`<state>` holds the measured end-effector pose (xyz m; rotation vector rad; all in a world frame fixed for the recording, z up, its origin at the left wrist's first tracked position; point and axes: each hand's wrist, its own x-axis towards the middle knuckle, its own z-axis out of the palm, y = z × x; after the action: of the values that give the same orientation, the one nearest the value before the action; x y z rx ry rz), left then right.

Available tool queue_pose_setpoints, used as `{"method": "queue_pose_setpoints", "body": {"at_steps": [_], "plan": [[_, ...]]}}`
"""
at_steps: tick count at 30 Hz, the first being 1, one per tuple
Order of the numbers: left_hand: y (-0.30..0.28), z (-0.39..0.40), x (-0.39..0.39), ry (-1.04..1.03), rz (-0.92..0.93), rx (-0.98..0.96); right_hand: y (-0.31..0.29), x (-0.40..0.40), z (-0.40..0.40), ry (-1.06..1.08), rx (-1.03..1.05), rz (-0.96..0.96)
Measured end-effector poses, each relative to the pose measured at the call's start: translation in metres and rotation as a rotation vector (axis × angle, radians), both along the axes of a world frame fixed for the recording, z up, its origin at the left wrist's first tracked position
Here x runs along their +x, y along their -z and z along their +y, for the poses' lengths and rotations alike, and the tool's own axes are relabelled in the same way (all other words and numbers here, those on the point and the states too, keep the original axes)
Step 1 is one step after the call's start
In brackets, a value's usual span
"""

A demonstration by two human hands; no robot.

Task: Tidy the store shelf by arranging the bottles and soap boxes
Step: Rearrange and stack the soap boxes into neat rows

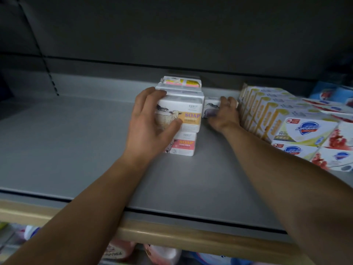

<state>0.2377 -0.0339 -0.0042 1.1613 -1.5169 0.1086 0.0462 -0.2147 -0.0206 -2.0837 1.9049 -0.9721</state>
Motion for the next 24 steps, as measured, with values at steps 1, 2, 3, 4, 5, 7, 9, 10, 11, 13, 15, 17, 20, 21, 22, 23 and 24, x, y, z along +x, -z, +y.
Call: {"method": "queue_pose_setpoints", "body": {"at_steps": [1,2,3,4,5,7,9,10,11,13,15,17,20,21,22,23,24], "plan": [[0.000,-0.001,0.000,0.003,0.001,-0.002,0.000,0.000,-0.004,0.010,0.005,0.008],[0.001,-0.001,0.001,0.005,0.003,-0.003,0.001,-0.001,-0.008,0.022,0.011,0.014],[0.001,-0.002,0.002,0.007,0.005,-0.004,0.000,-0.002,-0.012,0.035,0.019,0.017],[0.002,-0.002,0.002,0.010,0.007,-0.005,-0.001,-0.003,-0.015,0.045,0.030,0.019],[0.002,-0.002,0.002,0.016,0.008,-0.006,-0.002,-0.004,-0.018,0.048,0.046,0.022],[0.003,-0.002,0.002,0.024,0.010,-0.010,-0.005,-0.005,-0.021,0.047,0.090,0.023],[0.002,-0.002,0.002,0.024,0.017,-0.012,-0.006,-0.004,-0.020,0.049,0.115,-0.009],[0.002,-0.002,0.002,0.022,0.019,-0.012,-0.004,-0.003,-0.018,0.046,0.103,-0.044],[0.002,-0.002,0.002,0.018,0.020,-0.011,-0.002,-0.001,-0.016,0.032,0.068,-0.076],[0.002,-0.001,0.001,0.015,0.024,-0.010,0.003,-0.001,-0.011,-0.018,0.009,-0.068],[0.003,-0.001,0.001,0.017,0.017,-0.014,0.005,-0.003,-0.008,-0.051,0.052,0.013],[0.004,-0.002,0.001,0.014,0.011,-0.010,0.003,-0.003,-0.008,-0.050,0.120,0.074],[0.003,-0.002,0.002,0.010,0.015,0.001,-0.008,-0.003,-0.006,-0.048,0.189,0.084],[0.003,-0.001,0.002,0.005,0.010,0.002,-0.012,-0.003,-0.003,-0.059,0.215,0.069],[0.003,0.000,0.002,-0.001,0.006,0.003,-0.015,-0.004,0.002,-0.074,0.232,0.038],[0.002,0.001,0.003,-0.004,0.016,0.008,-0.018,-0.005,0.008,-0.091,0.224,-0.013],[0.002,0.002,0.004,-0.006,0.052,0.020,-0.021,-0.005,0.016,-0.101,0.185,-0.079]]}}
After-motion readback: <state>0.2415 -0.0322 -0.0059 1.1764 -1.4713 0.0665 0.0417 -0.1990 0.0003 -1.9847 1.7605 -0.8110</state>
